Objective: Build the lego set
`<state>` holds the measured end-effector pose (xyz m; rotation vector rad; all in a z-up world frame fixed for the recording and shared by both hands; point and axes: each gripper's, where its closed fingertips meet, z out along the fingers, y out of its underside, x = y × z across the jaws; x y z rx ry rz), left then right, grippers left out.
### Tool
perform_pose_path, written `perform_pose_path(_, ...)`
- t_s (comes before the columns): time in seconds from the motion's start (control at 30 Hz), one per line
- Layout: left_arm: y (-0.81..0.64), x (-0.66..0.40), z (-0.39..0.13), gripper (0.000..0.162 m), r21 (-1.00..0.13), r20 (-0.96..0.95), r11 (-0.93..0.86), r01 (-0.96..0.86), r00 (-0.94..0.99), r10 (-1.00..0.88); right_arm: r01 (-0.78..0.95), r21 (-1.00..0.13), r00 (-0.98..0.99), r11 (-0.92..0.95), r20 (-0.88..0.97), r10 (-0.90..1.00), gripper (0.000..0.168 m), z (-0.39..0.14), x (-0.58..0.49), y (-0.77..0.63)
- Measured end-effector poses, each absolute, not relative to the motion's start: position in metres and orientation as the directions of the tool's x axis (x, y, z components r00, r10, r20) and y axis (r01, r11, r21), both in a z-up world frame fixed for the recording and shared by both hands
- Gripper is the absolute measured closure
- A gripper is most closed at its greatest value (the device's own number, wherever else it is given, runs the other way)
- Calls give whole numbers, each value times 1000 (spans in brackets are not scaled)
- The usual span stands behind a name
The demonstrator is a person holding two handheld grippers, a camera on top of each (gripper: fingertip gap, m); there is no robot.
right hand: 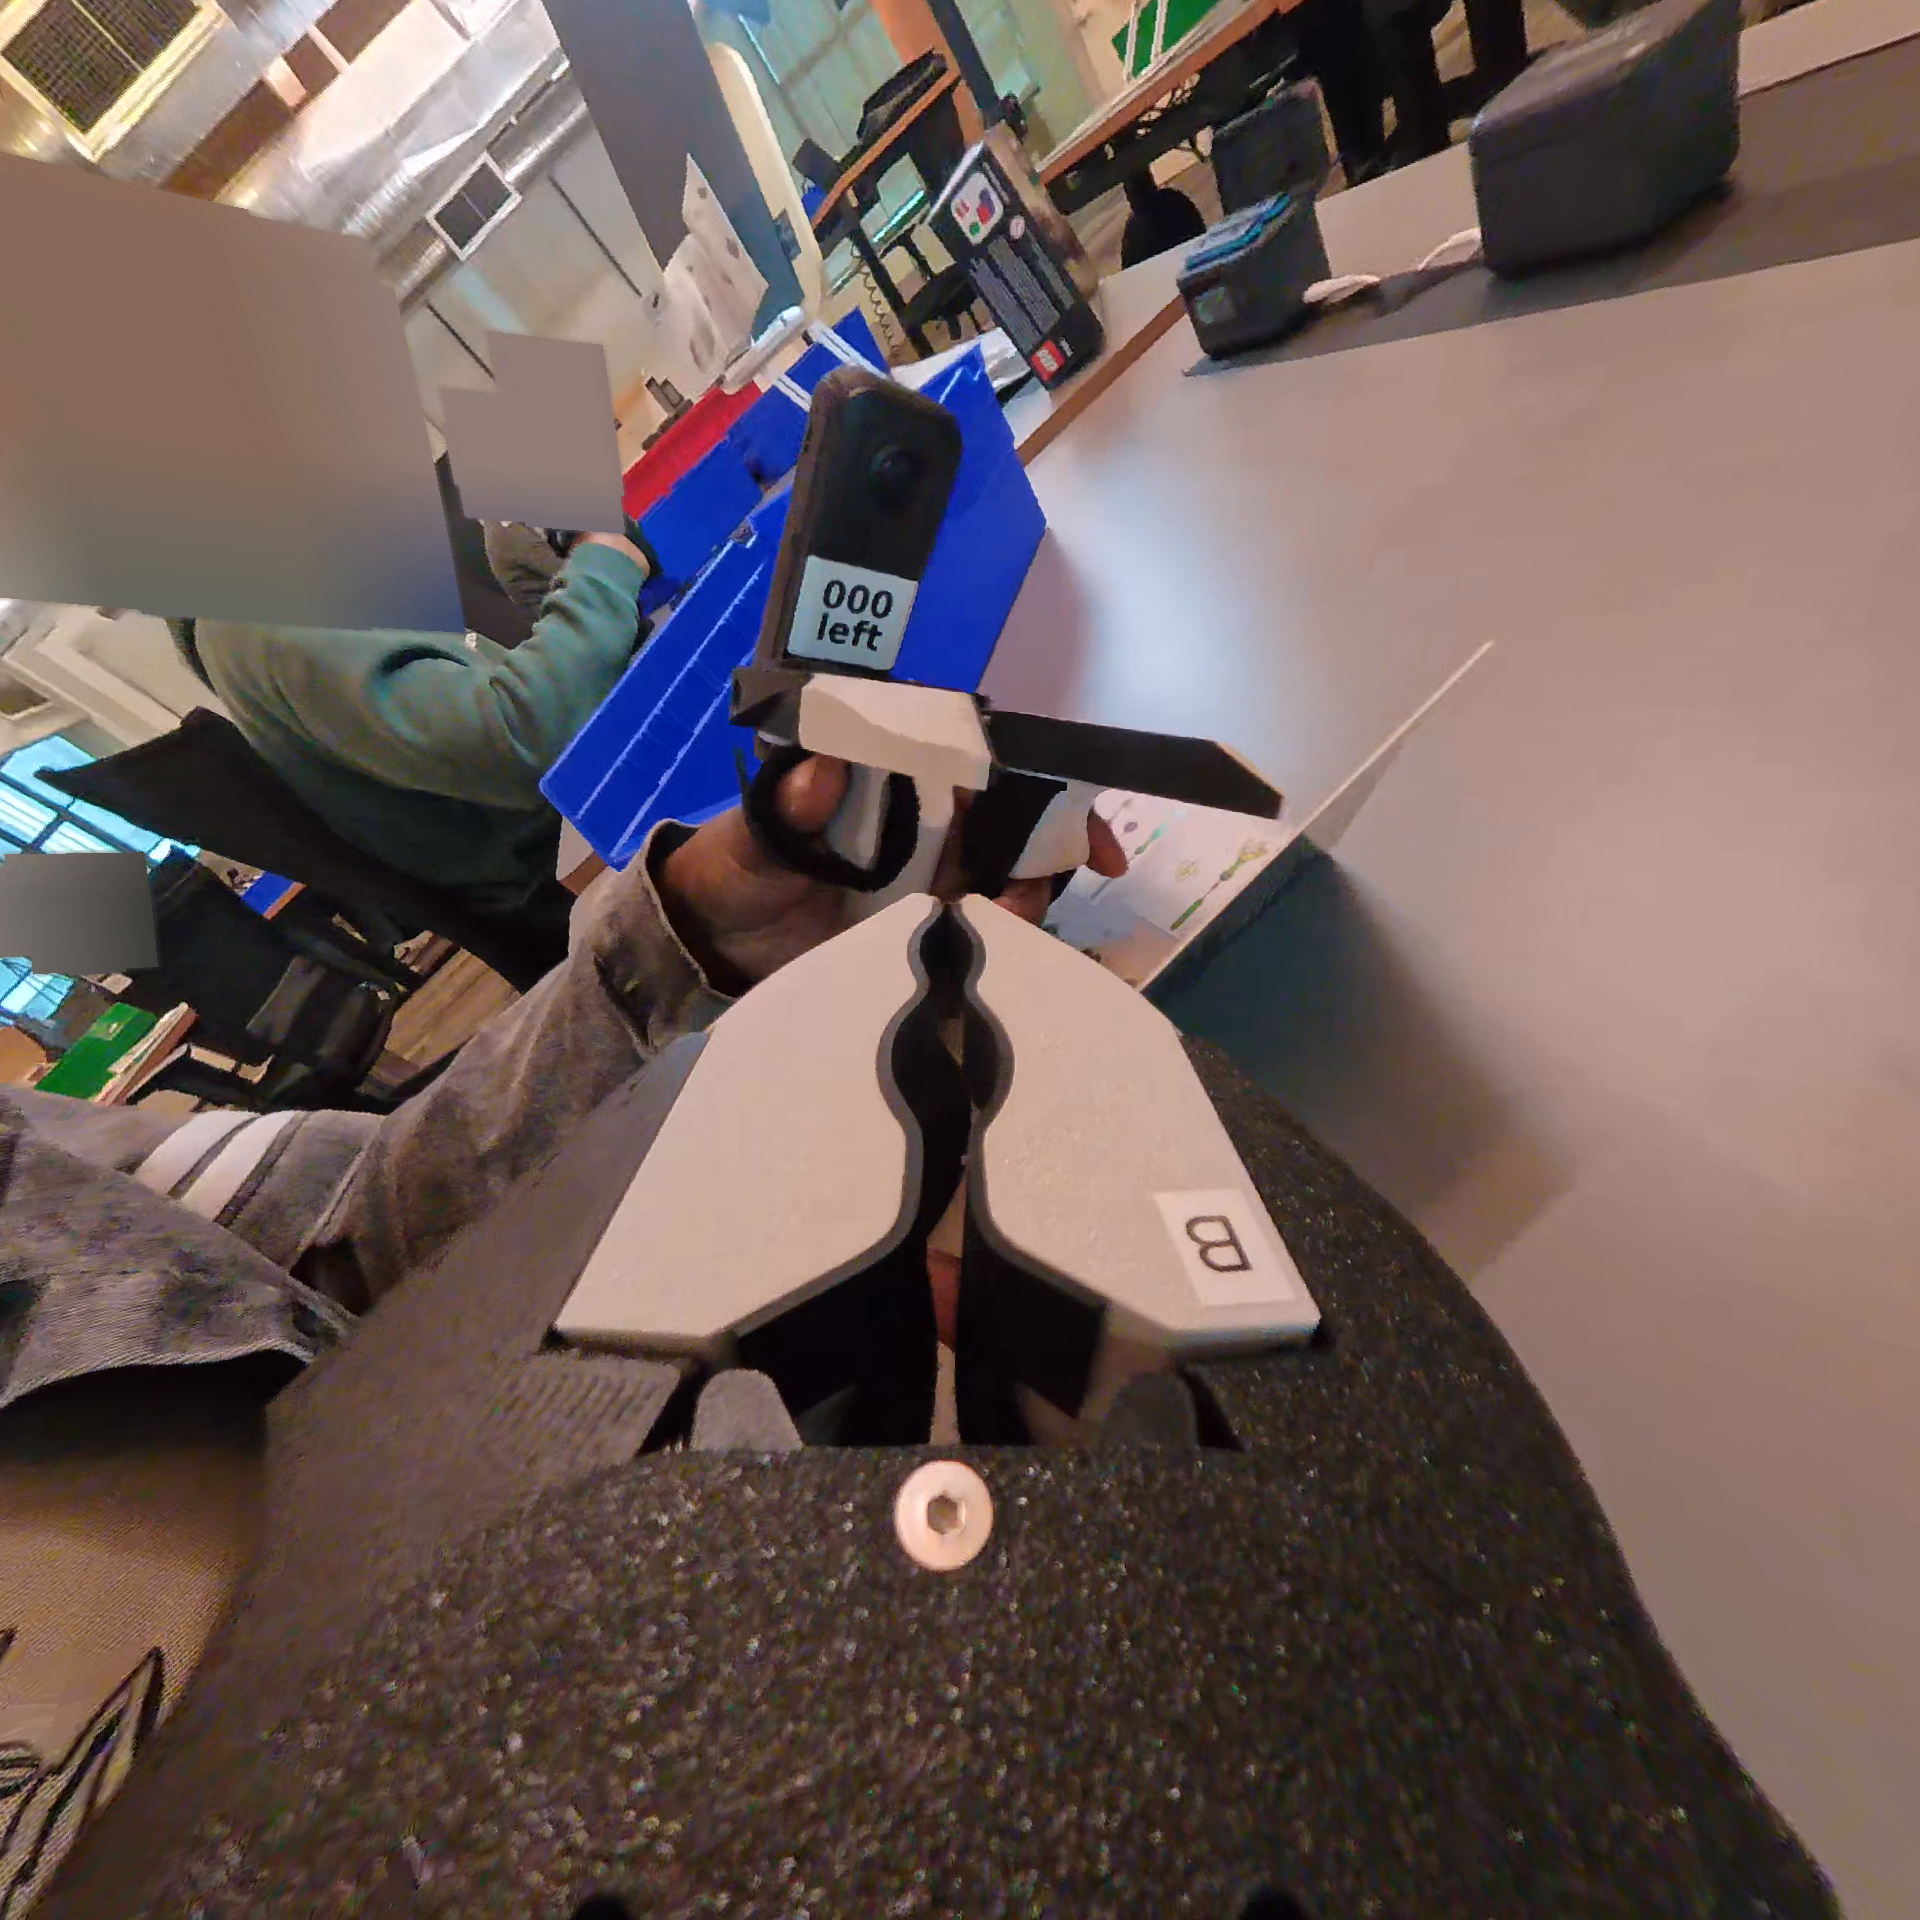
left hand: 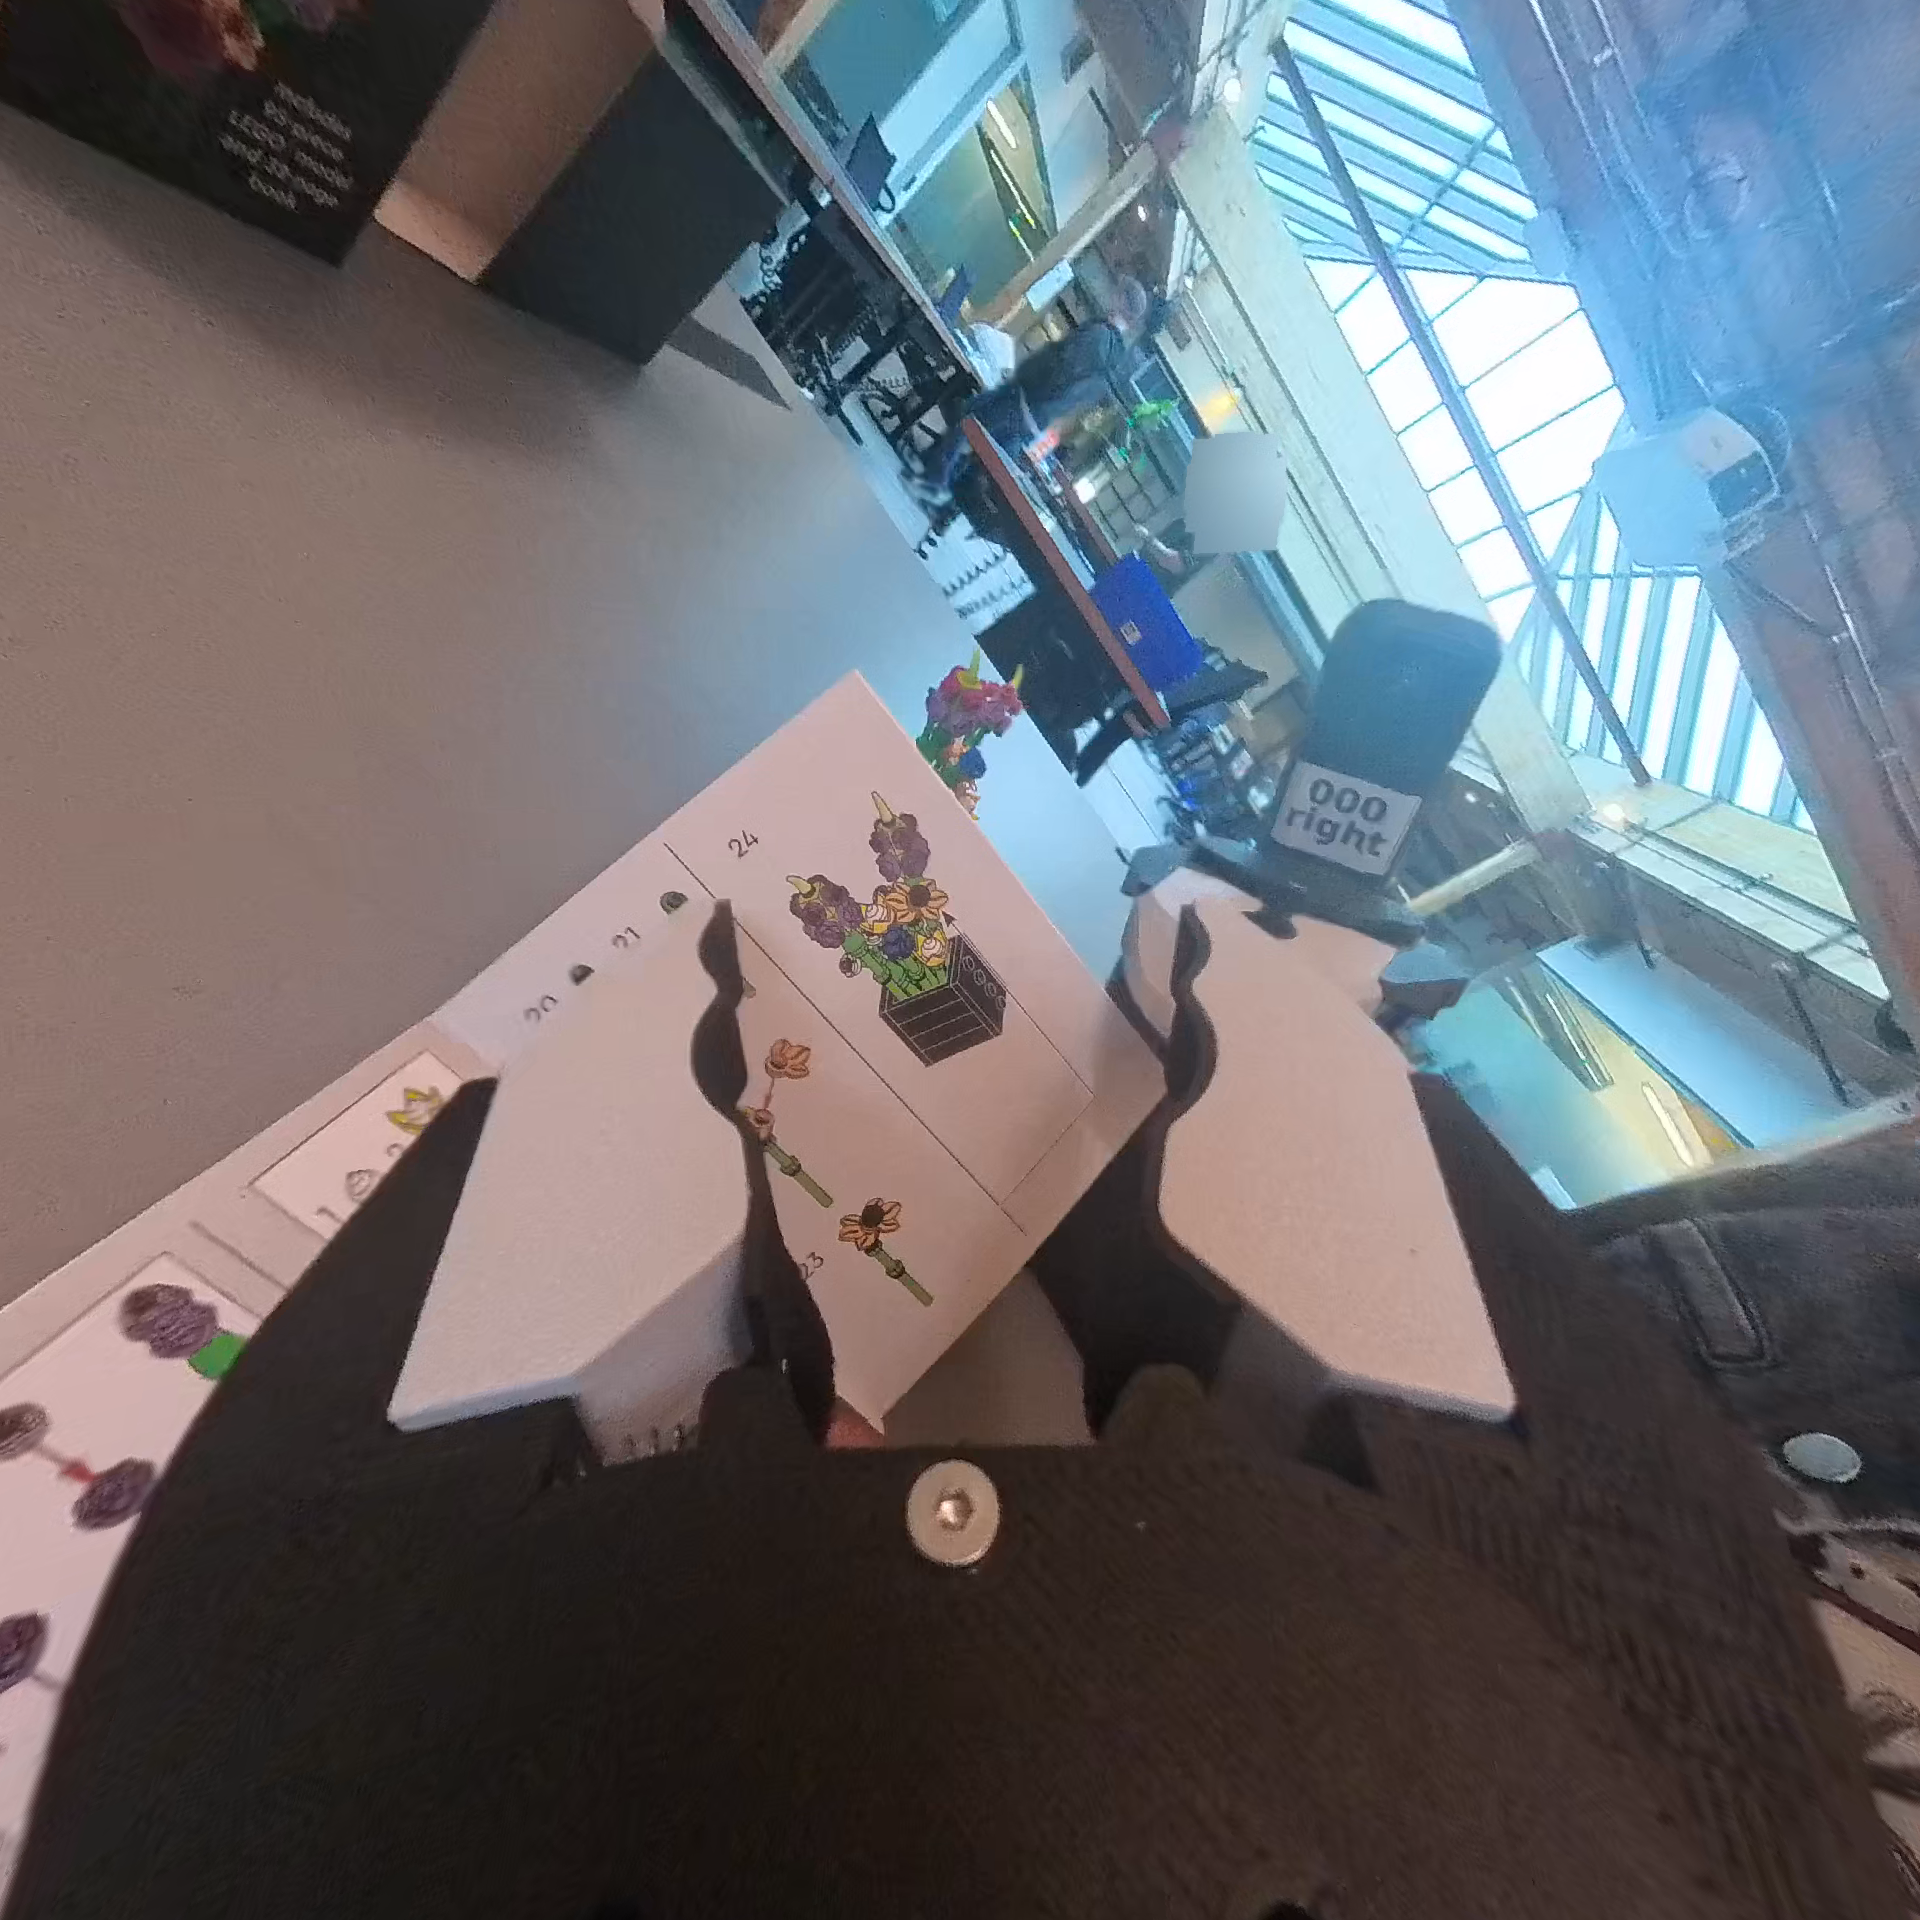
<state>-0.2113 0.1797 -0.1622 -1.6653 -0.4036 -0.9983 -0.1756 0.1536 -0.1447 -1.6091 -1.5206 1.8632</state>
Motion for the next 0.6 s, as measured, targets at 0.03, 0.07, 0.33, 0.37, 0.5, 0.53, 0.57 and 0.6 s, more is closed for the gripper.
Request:
perform_pose_path(0.03, 178, -217, -160, 84, -638, 769, -319, 701, 606, -204, 405, -801, -356, -441, -583, 731, 168, -141, -173, 159)
perform_pose_path(0.07, 175, -223, -160, 86, -658, 749, -314, 685, 638, -177, 398, -799, -351, -450, -586, 730, 168, -139, -170, 165)
perform_pose_path(0.33, 132, -257, -198, 121, -726, 308, -595, 345, 937, 167, 503, -787, -227, -358, -520, 823, 97, -150, -153, 197)
perform_pose_path(0.37, 125, -266, -206, 128, -710, 213, -639, 295, 955, 205, 539, -772, -228, -337, -519, 823, 89, -155, -156, 192)
perform_pose_path(0.5, 128, -253, -212, 145, -689, 273, -661, 296, 951, 142, 599, -738, -214, -309, -519, 827, 81, -171, -181, 176)
perform_pose_path(0.53, 128, -252, -216, 147, -680, 264, -674, 289, 954, 142, 610, -726, -212, -318, -536, 817, 88, -175, -189, 173)
perform_pose_path(0.57, 126, -254, -223, 148, -660, 237, -699, 276, 959, 155, 622, -714, -218, -322, -552, 805, 99, -179, -195, 171)
perform_pose_path(0.6, 123, -256, -231, 149, -629, 209, -730, 266, 963, 170, 631, -708, -239, -316, -565, 789, 126, -180, -197, 167)
